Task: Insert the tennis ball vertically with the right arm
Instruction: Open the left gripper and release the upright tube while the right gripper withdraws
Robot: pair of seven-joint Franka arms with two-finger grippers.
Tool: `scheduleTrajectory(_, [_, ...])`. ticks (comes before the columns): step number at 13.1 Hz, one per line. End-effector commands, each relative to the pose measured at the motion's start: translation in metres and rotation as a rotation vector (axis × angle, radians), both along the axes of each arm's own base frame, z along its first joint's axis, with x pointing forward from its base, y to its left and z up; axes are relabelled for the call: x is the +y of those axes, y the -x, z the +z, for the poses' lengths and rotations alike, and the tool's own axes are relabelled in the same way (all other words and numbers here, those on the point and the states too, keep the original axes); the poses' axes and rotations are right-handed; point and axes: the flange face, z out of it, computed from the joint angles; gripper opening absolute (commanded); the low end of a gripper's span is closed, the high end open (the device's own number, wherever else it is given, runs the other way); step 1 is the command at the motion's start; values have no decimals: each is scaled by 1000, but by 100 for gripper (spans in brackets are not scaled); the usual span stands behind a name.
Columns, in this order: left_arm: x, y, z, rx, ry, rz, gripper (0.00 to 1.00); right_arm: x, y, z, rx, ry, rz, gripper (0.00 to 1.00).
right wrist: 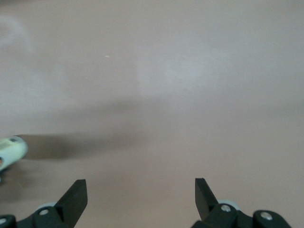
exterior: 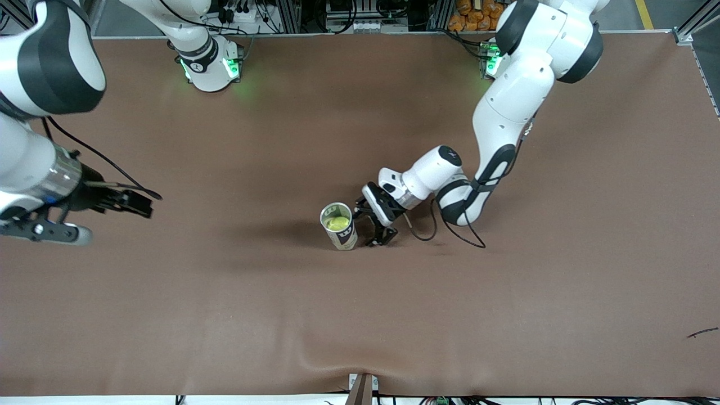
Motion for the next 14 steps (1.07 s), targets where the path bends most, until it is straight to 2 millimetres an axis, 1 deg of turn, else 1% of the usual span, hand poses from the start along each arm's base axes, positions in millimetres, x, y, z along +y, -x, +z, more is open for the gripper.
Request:
scheduleTrajectory(1, [26, 4, -5, 30, -19, 5, 100, -12, 30, 23, 23, 50, -3, 100])
scheduleTrajectory(2, [40, 0, -8, 36, -29, 13, 100, -7, 43, 34, 12, 57, 5, 100])
scheduleTrajectory(3, [56, -7, -8, 33, -36, 22, 100, -8, 56, 40, 4, 66, 2, 100])
scheduleTrajectory(4, [71, -16, -6, 22, -45, 32, 100, -11, 67, 40, 10, 67, -3, 100])
scheduleTrajectory(5, [86, -27, -2, 24, -36, 66, 100, -18, 76, 41, 12, 70, -12, 100])
scheduleTrajectory(6, [95, -37, 3, 40, -10, 110, 100, -29, 82, 44, 12, 46, -5, 100])
scheduleTrajectory(7, [102, -50, 10, 50, 20, 165, 100, -45, 86, 50, 11, 0, 14, 100])
scheduleTrajectory(9, [113, -87, 31, 17, 28, 246, 100, -77, 94, 55, 15, -23, 47, 100])
scheduleTrajectory(10, [117, -105, 42, -9, 8, 280, 100, -86, 98, 59, 18, -26, 62, 100])
scheduleTrajectory(11, [118, -120, 51, -3, 11, 338, 100, -93, 102, 61, 29, -28, 62, 100])
scheduleTrajectory(12, [119, -135, 61, 3, 21, 397, 100, -97, 105, 64, 31, -30, 57, 100])
scheduleTrajectory(13, [119, -147, 68, 15, 12, 447, 100, -103, 107, 66, 28, -32, 48, 100])
scheduleTrajectory(14, [123, -160, 73, 28, -7, 498, 100, -105, 107, 66, 27, -44, 54, 100])
